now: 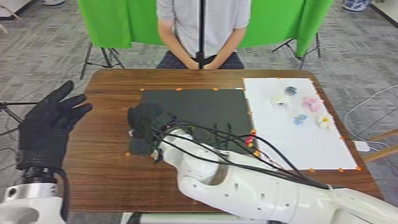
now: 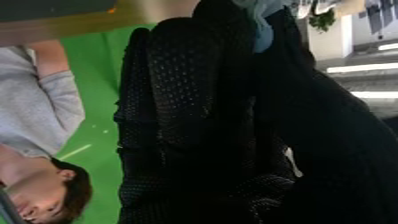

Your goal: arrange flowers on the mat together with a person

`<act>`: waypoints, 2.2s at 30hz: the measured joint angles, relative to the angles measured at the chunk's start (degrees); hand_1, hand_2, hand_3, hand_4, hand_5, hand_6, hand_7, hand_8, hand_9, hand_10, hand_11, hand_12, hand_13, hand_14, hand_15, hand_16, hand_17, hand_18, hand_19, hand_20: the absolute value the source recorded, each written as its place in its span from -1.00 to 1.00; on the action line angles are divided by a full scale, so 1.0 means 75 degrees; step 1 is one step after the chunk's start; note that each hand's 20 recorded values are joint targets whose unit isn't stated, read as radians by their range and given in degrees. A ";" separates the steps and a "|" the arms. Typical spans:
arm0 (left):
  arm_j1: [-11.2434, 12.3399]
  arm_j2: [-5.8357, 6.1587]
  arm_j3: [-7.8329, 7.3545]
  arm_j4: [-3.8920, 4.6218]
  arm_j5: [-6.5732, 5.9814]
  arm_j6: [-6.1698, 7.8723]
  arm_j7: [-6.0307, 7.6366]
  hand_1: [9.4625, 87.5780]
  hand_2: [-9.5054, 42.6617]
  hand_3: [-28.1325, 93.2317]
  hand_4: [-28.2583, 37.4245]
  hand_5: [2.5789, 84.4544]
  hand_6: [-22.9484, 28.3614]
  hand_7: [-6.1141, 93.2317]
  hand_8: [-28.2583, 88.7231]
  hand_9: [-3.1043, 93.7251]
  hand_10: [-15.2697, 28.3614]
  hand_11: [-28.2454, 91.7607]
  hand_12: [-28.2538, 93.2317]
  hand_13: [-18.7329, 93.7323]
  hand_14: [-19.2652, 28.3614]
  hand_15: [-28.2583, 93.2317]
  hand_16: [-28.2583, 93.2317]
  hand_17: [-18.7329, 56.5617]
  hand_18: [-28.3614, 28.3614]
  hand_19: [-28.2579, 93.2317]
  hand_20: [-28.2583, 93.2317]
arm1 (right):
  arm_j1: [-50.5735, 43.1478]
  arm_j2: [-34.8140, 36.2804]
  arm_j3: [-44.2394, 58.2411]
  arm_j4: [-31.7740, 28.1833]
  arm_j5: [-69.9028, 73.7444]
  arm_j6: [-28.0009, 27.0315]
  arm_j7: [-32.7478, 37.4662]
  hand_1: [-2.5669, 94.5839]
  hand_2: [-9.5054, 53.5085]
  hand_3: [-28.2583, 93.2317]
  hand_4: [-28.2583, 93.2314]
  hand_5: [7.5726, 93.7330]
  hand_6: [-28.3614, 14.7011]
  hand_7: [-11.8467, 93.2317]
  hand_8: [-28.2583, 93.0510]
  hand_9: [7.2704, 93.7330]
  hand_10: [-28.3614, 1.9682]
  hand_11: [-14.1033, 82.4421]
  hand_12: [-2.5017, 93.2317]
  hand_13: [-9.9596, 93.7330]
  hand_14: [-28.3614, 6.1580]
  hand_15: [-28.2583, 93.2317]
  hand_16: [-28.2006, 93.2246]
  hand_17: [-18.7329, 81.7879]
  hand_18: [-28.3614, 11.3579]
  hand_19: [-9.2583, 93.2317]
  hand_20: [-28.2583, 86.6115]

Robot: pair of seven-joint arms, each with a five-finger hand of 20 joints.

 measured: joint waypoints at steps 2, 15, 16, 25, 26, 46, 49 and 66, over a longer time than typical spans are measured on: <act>-0.0097 0.0001 0.0040 0.0030 0.0062 -0.0011 -0.0033 -0.73 -0.40 0.77 -1.00 -0.13 0.23 -0.58 -0.69 -0.19 0.63 -0.03 -0.38 -0.22 0.94 0.44 -0.73 -0.73 0.79 0.34 -0.36 | -0.0001 -0.0003 -0.0008 0.0085 -0.0150 -0.0052 0.0038 0.26 -1.00 0.50 -1.00 0.68 0.53 -0.34 -0.53 0.96 0.58 -0.38 -0.14 0.79 0.50 0.38 -0.16 0.14 -0.25 0.79 -0.59; -0.0393 -0.0039 0.0236 0.0139 0.0261 -0.0222 -0.0226 -0.72 -0.40 0.77 -1.00 -0.13 0.24 -0.58 -0.69 -0.19 0.63 -0.03 -0.38 -0.23 0.94 0.44 -0.74 -0.74 0.78 0.33 -0.37 | 0.0012 -0.0002 -0.0135 0.0374 -0.1158 -0.1058 0.0276 0.13 -1.00 0.46 -1.00 0.53 0.49 -0.43 -0.57 0.79 0.41 -0.15 -0.30 0.72 0.39 0.44 -0.21 0.08 -0.33 0.78 -0.57; -0.0398 -0.0045 0.0245 0.0144 0.0267 -0.0235 -0.0233 -0.72 -0.40 0.77 -1.00 -0.13 0.24 -0.58 -0.69 -0.19 0.63 -0.03 -0.38 -0.22 0.94 0.44 -0.74 -0.74 0.78 0.33 -0.37 | 0.0017 -0.0002 -0.0159 0.0374 -0.1196 -0.1095 0.0302 0.13 -1.00 0.47 -1.00 0.53 0.49 -0.43 -0.57 0.78 0.40 -0.14 -0.31 0.72 0.38 0.44 -0.21 0.08 -0.34 0.78 -0.57; -0.0395 -0.0028 0.0310 0.0174 0.0248 -0.0253 -0.0259 -0.71 -0.40 0.78 -1.00 -0.12 0.24 -0.58 -0.69 -0.20 0.63 -0.03 -0.38 -0.22 0.94 0.44 -0.74 -0.74 0.77 0.33 -0.37 | 0.0017 -0.0003 -0.0170 0.0361 -0.1272 -0.1316 0.0507 -0.03 -1.00 0.55 -1.00 0.43 0.48 -0.46 -0.70 0.69 0.27 0.05 -0.51 0.69 0.33 0.46 -0.22 0.08 -0.38 0.78 -0.55; -0.0394 -0.0029 0.0310 0.0175 0.0249 -0.0255 -0.0278 -0.71 -0.40 0.78 -1.00 -0.12 0.25 -0.58 -0.69 -0.20 0.63 -0.03 -0.38 -0.22 0.94 0.44 -0.74 -0.74 0.77 0.33 -0.37 | 0.0017 -0.0003 -0.0171 0.0359 -0.1293 -0.1328 0.0522 -0.04 -1.00 0.56 -1.00 0.43 0.48 -0.45 -0.72 0.69 0.27 0.06 -0.52 0.69 0.33 0.47 -0.22 0.08 -0.38 0.78 -0.55; -0.0382 -0.0039 0.0308 0.0184 0.0300 -0.0328 -0.0621 -0.69 -0.42 0.78 -1.00 -0.12 0.25 -0.58 -0.69 -0.19 0.63 -0.03 -0.38 -0.23 0.94 0.44 -0.74 -0.74 0.77 0.33 -0.37 | 0.0093 0.0008 -0.0266 0.0239 -0.1383 -0.1668 0.0760 -0.10 -1.00 0.54 -1.00 0.34 0.42 -0.47 -0.74 0.65 0.20 0.07 -0.53 0.66 0.28 0.50 -0.24 0.06 -0.44 0.77 -0.53; -0.0328 -0.0039 0.0282 0.0180 0.0297 -0.0322 -0.0626 -0.68 -0.42 0.78 -1.00 -0.12 0.25 -0.58 -0.69 -0.20 0.63 -0.03 -0.38 -0.22 0.94 0.44 -0.74 -0.74 0.77 0.33 -0.37 | 0.0094 0.0025 -0.0276 0.0168 -0.1361 -0.1581 0.0779 -0.11 -1.00 0.55 -1.00 0.34 0.42 -0.47 -0.74 0.65 0.19 0.07 -0.53 0.66 0.27 0.50 -0.24 0.06 -0.45 0.77 -0.53; 0.1089 -0.0144 -0.0728 -0.0105 0.0082 -0.0008 -0.0232 -0.71 -0.41 0.77 -1.00 -0.14 0.21 -0.59 -0.69 -0.23 0.59 -0.06 -0.39 -0.25 0.92 0.41 -0.74 -0.76 0.77 0.32 -0.38 | -0.0845 0.0724 0.2117 -0.2075 0.0935 -0.1487 0.0502 -0.36 -0.76 0.57 -0.93 0.12 0.25 -0.52 -0.72 0.30 -0.23 -0.20 -0.62 0.38 -0.16 0.47 -0.32 -0.18 -0.67 0.59 -0.51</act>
